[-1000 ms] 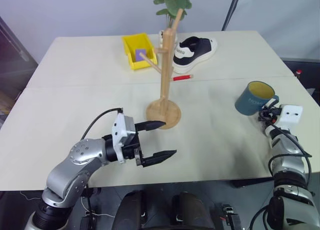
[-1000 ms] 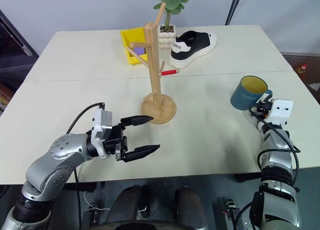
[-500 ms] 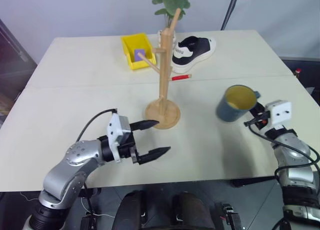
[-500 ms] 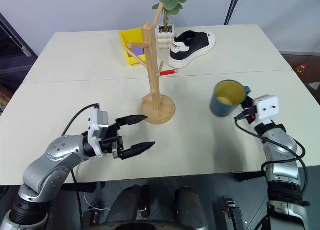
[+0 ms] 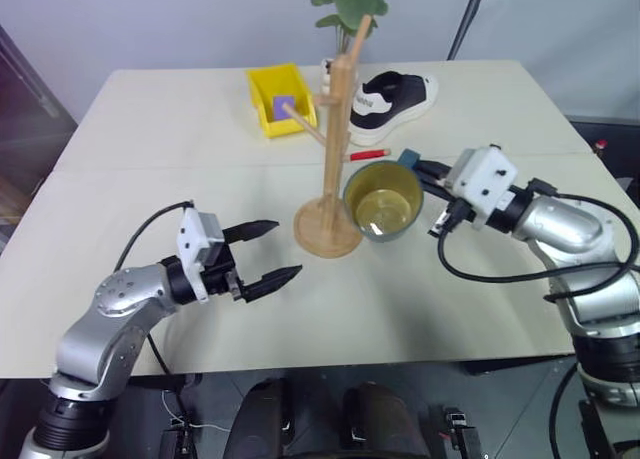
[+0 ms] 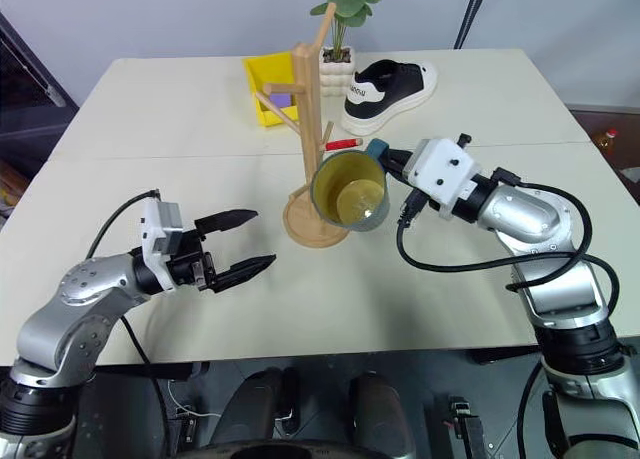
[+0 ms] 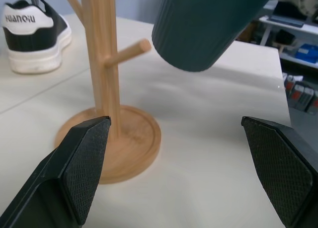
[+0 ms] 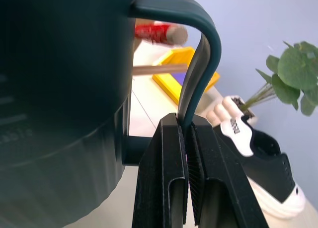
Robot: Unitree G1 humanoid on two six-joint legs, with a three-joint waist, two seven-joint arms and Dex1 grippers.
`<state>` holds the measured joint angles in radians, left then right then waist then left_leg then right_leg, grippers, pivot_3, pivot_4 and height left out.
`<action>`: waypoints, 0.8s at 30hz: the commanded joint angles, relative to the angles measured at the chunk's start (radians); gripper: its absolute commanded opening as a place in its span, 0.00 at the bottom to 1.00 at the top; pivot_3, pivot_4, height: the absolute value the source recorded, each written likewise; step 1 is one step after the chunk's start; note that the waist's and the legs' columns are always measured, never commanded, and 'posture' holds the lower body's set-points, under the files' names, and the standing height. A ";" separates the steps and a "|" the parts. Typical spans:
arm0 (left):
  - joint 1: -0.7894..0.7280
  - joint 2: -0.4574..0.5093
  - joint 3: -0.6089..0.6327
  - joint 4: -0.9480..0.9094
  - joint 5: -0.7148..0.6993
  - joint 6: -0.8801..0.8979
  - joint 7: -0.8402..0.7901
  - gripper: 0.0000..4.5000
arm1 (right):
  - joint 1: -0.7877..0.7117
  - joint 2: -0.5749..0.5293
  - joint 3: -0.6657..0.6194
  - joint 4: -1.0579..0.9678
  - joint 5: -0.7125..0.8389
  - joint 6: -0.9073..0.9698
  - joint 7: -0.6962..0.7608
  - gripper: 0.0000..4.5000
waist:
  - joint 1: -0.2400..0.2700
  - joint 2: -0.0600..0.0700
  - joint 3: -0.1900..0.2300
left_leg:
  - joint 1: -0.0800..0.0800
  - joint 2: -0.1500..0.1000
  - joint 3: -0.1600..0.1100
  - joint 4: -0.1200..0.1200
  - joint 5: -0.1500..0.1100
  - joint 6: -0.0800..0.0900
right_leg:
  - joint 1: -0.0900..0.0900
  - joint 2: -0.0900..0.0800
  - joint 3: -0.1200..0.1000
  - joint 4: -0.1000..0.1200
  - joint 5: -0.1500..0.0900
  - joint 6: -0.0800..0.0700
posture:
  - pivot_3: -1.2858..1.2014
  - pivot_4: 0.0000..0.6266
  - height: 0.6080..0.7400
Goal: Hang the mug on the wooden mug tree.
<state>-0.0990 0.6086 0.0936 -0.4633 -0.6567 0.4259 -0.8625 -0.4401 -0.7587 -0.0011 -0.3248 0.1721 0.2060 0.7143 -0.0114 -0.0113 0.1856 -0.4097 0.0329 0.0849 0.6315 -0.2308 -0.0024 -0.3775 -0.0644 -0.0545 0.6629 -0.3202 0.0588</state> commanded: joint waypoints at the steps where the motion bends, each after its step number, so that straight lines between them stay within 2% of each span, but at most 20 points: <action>1: -0.021 0.017 0.051 -0.062 -0.060 0.026 0.017 1.00 | -0.046 -0.005 -0.005 0.020 -0.012 -0.020 0.019 0.00 | 0.000 0.000 0.000 | 0.000 0.000 0.000 0.000 0.000 0.000 | 0.000 0.000 0.000 0.000 0.000 0.000 | 0.52 0.24 1.00; 9: -0.048 0.027 0.089 -0.088 -0.119 0.063 0.057 1.00 | -0.122 0.000 0.027 0.098 -0.022 -0.050 0.083 0.00 | -0.002 0.000 0.000 | 0.000 0.000 0.000 0.000 0.000 0.000 | 0.000 0.000 0.000 0.000 0.000 0.000 | 0.52 0.24 1.00; 24: -0.042 0.011 0.072 -0.108 -0.127 0.061 0.094 1.00 | -0.290 0.005 0.109 0.229 -0.062 -0.080 0.215 0.00 | -0.002 0.000 0.000 | 0.000 0.000 0.000 0.001 0.000 0.000 | 0.000 0.000 0.000 0.001 0.000 0.000 | 0.52 0.24 1.00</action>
<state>-0.1352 0.6219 0.1527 -0.5327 -0.7730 0.4951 -0.7748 -0.6968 -0.7550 0.1157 -0.0912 0.1125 0.1446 0.9177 -0.0133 -0.0115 0.1858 -0.4095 0.0329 0.0852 0.6321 -0.2307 -0.0023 -0.3774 -0.0643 -0.0547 0.6636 -0.3200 0.0588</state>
